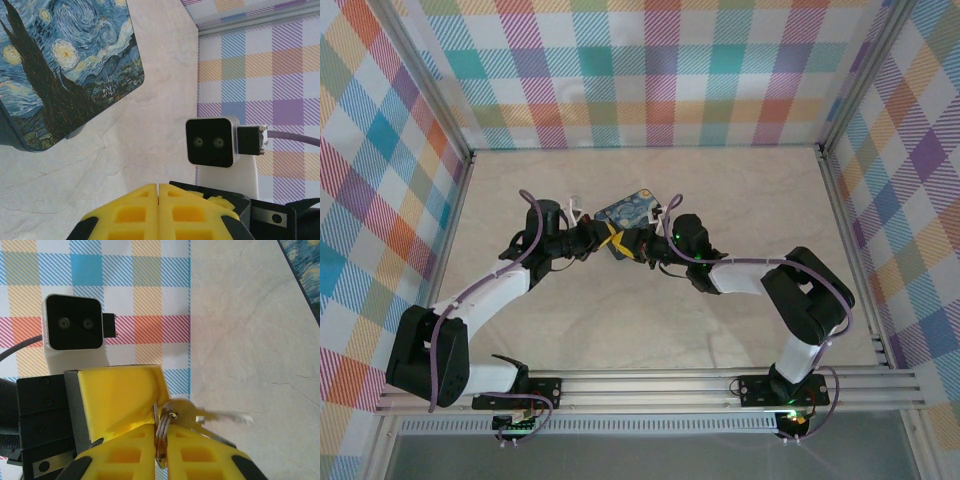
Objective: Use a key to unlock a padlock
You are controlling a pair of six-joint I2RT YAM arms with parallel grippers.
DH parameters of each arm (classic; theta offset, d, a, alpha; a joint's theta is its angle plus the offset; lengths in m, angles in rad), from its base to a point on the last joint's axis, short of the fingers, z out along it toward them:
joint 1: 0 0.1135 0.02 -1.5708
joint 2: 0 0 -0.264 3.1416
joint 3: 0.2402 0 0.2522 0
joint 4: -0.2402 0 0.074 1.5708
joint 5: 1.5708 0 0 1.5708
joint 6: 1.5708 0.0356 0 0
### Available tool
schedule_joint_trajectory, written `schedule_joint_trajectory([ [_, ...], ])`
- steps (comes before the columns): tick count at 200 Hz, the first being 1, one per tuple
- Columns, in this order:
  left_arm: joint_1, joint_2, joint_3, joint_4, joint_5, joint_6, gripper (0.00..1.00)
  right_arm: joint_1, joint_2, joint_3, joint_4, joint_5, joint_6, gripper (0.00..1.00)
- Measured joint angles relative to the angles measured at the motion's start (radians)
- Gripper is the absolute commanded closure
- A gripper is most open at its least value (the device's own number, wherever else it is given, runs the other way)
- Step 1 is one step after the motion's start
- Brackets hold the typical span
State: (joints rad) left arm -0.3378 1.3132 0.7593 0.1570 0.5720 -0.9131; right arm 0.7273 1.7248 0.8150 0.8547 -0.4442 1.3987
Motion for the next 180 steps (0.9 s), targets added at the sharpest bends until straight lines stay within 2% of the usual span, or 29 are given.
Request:
schedule_joint_trajectory([
  [19, 0.000, 0.000, -0.004, 0.003, -0.002, -0.007, 1.00, 0.000, 0.000, -0.011, 0.014, 0.006, -0.005, 0.99],
  [57, -0.001, -0.002, -0.003, -0.048, 0.009, 0.016, 0.79, 0.003, -0.042, -0.050, -0.025, 0.018, -0.095, 1.00],
  [77, 0.000, -0.002, 0.024, -0.139, 0.009, 0.071, 0.74, 0.000, -0.109, -0.071, -0.139, 0.018, -0.208, 1.00],
  [138, 0.000, -0.001, 0.140, -0.328, 0.055, 0.232, 0.70, -0.035, -0.283, -0.068, -0.480, -0.042, -0.576, 1.00],
  [159, -0.017, 0.021, 0.210, -0.459, 0.019, 0.308, 0.69, -0.054, -0.314, -0.063, -0.629, -0.047, -0.700, 1.00],
  [180, -0.063, 0.048, 0.253, -0.524, -0.061, 0.341, 0.60, -0.091, -0.352, -0.063, -0.759, -0.045, -0.799, 1.00],
])
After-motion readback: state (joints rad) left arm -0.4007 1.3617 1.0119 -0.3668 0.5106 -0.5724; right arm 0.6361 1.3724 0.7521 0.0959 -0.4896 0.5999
